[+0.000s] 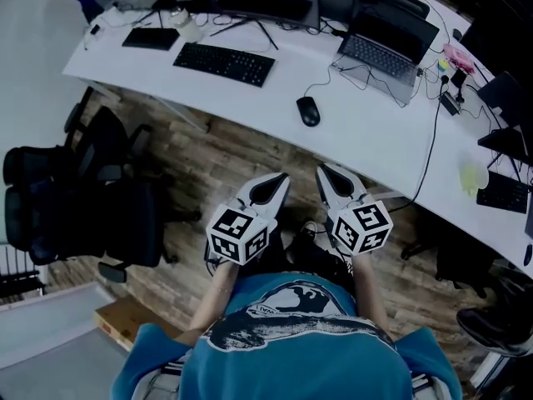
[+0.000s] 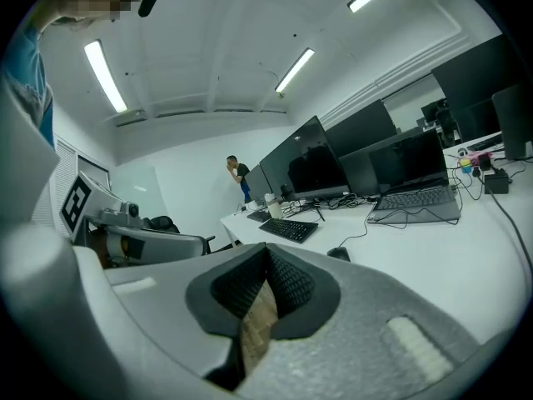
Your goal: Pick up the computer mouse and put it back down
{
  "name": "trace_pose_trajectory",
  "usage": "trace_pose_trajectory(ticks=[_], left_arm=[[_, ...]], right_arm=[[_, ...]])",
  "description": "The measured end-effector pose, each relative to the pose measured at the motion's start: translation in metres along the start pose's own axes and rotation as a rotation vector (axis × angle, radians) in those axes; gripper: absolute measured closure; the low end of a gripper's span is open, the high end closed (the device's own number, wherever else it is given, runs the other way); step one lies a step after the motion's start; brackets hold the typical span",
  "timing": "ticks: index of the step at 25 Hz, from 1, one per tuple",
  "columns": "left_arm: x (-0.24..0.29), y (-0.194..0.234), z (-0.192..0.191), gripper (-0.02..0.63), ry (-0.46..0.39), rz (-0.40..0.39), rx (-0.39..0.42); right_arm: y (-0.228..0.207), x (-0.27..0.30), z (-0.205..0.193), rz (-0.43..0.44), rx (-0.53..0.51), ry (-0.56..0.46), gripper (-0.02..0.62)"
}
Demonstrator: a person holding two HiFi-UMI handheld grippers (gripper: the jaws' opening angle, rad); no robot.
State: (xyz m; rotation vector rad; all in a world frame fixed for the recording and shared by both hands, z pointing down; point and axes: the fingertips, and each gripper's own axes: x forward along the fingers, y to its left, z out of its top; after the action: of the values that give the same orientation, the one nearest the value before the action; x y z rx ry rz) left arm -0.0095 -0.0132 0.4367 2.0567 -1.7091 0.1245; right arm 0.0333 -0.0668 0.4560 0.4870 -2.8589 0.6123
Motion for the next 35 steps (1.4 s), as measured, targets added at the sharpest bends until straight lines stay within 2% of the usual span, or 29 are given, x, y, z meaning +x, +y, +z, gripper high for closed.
trace_pose_trajectory(ticks=[4,12,18,25,29,35], left_arm=[[0.005,0.013,0.005,0.592,0.003,0.002,-0.013],[0.03,0.057,0.03,0.592,-0.006,-0.044,0.028],[0.058,0.099,0.058,0.592,0.01,-0.124,0.075],[0.08,0.152,0.073,0.592,0.041,-0.179,0.074],[0.092,0.17,0.078,0.592,0.065,-0.22,0.085],[0.102,0.19,0.087,0.592,0.077,-0.274,0.091]], right_arm=[[-0.005,0.01,-0.001,-0.007,0.004,0.025,0.59],[-0.026,0.057,0.012,-0.049,-0.017,0.017,0.58],[-0.052,0.108,0.022,-0.126,-0.016,0.037,0.572],[-0.091,0.156,0.008,-0.244,-0.017,0.115,0.533],[-0.118,0.175,-0.01,-0.303,-0.026,0.19,0.483],[-0.148,0.2,-0.044,-0.36,-0.051,0.334,0.363]])
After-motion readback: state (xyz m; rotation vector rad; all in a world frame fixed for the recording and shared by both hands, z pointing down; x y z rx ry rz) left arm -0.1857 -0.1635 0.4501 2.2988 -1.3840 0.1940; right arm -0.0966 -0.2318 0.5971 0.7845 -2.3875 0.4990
